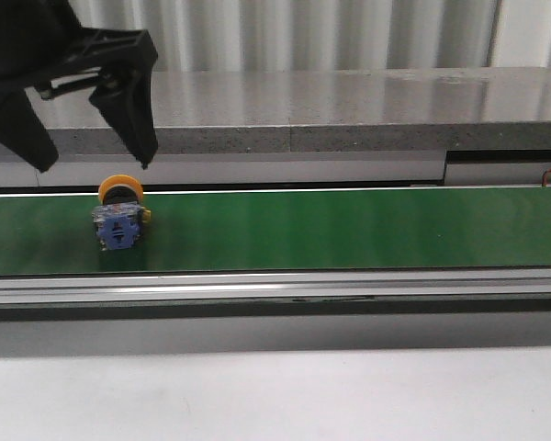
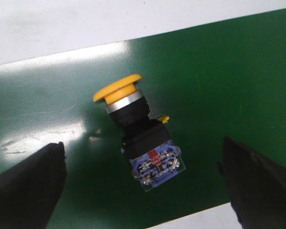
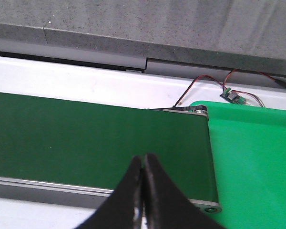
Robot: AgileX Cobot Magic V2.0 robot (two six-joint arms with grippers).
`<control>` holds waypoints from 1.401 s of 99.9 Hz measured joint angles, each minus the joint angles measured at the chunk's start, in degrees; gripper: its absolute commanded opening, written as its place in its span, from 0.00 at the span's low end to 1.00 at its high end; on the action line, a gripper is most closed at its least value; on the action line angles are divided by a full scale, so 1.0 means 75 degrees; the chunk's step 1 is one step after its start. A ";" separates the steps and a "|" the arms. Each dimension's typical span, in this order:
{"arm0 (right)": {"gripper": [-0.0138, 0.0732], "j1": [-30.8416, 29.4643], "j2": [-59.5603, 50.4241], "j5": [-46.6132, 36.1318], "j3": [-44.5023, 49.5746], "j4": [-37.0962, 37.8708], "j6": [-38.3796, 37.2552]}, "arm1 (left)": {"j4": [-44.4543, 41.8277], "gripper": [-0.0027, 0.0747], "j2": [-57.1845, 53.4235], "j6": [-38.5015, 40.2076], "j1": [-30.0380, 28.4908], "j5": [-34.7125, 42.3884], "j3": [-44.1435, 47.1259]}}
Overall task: Move button from right to left
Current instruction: 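Lower the open left gripper over the button and close on it, then lift the button off the belt with the left gripper toward the blue tray, then lower the button into the blue tray and open the left gripper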
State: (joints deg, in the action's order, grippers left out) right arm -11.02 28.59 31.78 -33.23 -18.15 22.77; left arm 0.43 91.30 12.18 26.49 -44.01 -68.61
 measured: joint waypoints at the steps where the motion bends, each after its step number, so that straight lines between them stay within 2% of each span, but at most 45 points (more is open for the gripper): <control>1: 0.08 0.0000 0.0000 0.0000 0.0000 0.0000 0.0000 | 0.0001 0.85 0.0043 0.0000 0.0000 0.0000 0.0000; 33: 0.08 0.0000 0.0000 0.0000 0.0000 0.0000 0.0000 | -0.0058 0.84 0.0894 0.0012 0.0000 0.0045 0.0000; 40: 0.08 0.0000 0.0000 0.0000 0.0000 0.0000 0.0000 | -0.0058 0.78 0.1037 0.0012 0.0000 0.0060 0.0000; 47: 0.08 0.0000 0.0000 0.0000 0.0000 0.0000 0.0000 | -0.0058 0.63 0.1122 0.0012 0.0000 0.0043 0.0000; 57: 0.08 0.0000 0.0000 0.0000 0.0000 0.0000 0.0000 | -0.0058 0.29 0.1120 0.0012 0.0000 -0.0026 -0.0003; 64: 0.08 0.0000 0.0000 0.0000 0.0000 0.0000 0.0000 | -0.0128 0.09 0.1072 0.0012 0.0000 -0.0098 -0.0003; 68: 0.08 0.0000 0.0000 0.0000 0.0000 0.0000 0.0000 | -0.0165 0.01 0.1009 0.0012 0.0000 -0.0153 -0.0003; 88: 0.08 0.0000 0.0000 0.0000 0.0000 0.0000 0.0000 | -0.0767 0.01 0.0261 0.0150 -0.0071 -0.0487 -0.0003; 102: 0.08 0.0000 0.0000 0.0000 0.0000 0.0000 0.0000 | -0.1300 0.01 -0.0534 0.0203 -0.0485 -0.1006 -0.0003; 120: 0.08 0.0000 0.0000 0.0000 0.0000 0.0000 0.0000 | -0.1807 0.01 -0.1316 0.0056 -0.1605 -0.1545 -0.0003; 140: 0.08 0.0000 0.0000 0.0000 0.0000 0.0000 0.0000 | -0.1716 0.01 -0.1430 -0.1118 -0.3221 -0.1734 -0.0003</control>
State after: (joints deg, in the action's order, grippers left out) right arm -11.02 28.59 31.78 -33.23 -18.15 22.77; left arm -12.44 80.58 3.79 2.33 -57.02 -68.63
